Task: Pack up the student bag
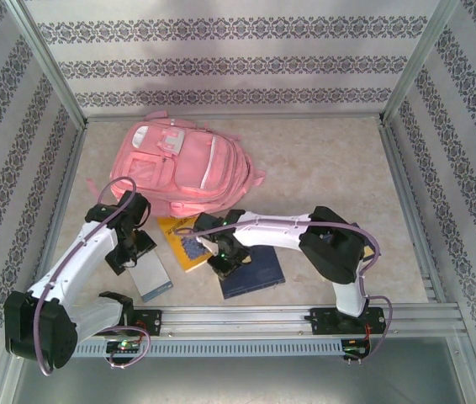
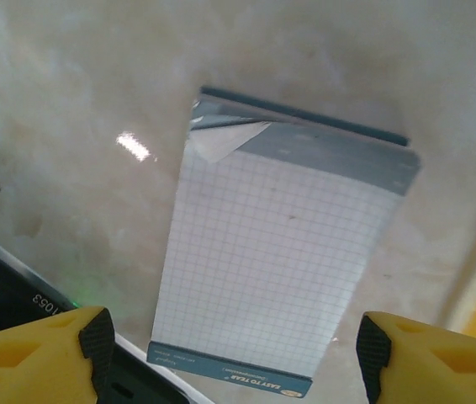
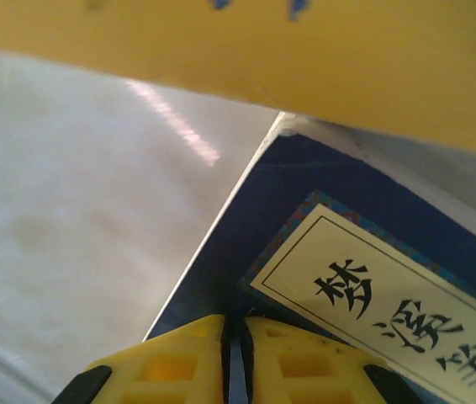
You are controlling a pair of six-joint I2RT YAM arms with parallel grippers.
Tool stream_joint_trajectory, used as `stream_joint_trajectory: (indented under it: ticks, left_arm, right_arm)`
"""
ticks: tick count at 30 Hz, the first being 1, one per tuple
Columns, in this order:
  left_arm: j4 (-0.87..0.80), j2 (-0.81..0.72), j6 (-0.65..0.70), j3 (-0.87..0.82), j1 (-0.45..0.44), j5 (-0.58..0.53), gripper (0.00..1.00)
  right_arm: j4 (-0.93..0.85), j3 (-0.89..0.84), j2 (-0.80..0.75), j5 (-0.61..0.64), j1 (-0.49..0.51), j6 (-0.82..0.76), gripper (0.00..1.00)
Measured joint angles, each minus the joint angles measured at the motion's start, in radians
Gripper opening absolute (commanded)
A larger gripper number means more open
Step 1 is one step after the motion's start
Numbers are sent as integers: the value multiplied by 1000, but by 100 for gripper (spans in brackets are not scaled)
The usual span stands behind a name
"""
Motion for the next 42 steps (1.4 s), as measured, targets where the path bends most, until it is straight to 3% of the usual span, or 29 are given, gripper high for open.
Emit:
stream_joint_trajectory:
  ticks: [5, 8, 15, 26, 29, 35, 38, 42]
  left_arm:
    - [0, 0, -38, -53, 1, 19, 77]
    - [3, -4, -58, -93, 5, 39, 77]
    - [124, -13, -119, -241, 6, 161, 70]
    - [360, -140, -272, -361, -1, 355, 55]
    - [407, -194, -345, -399, -32, 368, 57]
    - [453, -198, -407, -403, -129, 332, 74]
    - [468, -154, -368, -374, -157, 353, 77]
    - [431, -109, -213, -289, -185, 443, 77]
  right_arm:
    - [-23, -42, -46, 159, -100, 18, 26]
    - [-42, -50, -75, 190, -120, 22, 34]
    - [-13, -48, -173, 97, -111, 41, 36]
    - [1, -37, -174, -46, -111, 48, 34]
    - [12, -32, -163, -74, -111, 52, 35]
    - [30, -27, -130, -98, -111, 60, 36]
    - [33, -27, -127, -108, -112, 64, 37]
    - [33, -26, -127, -115, -117, 71, 37]
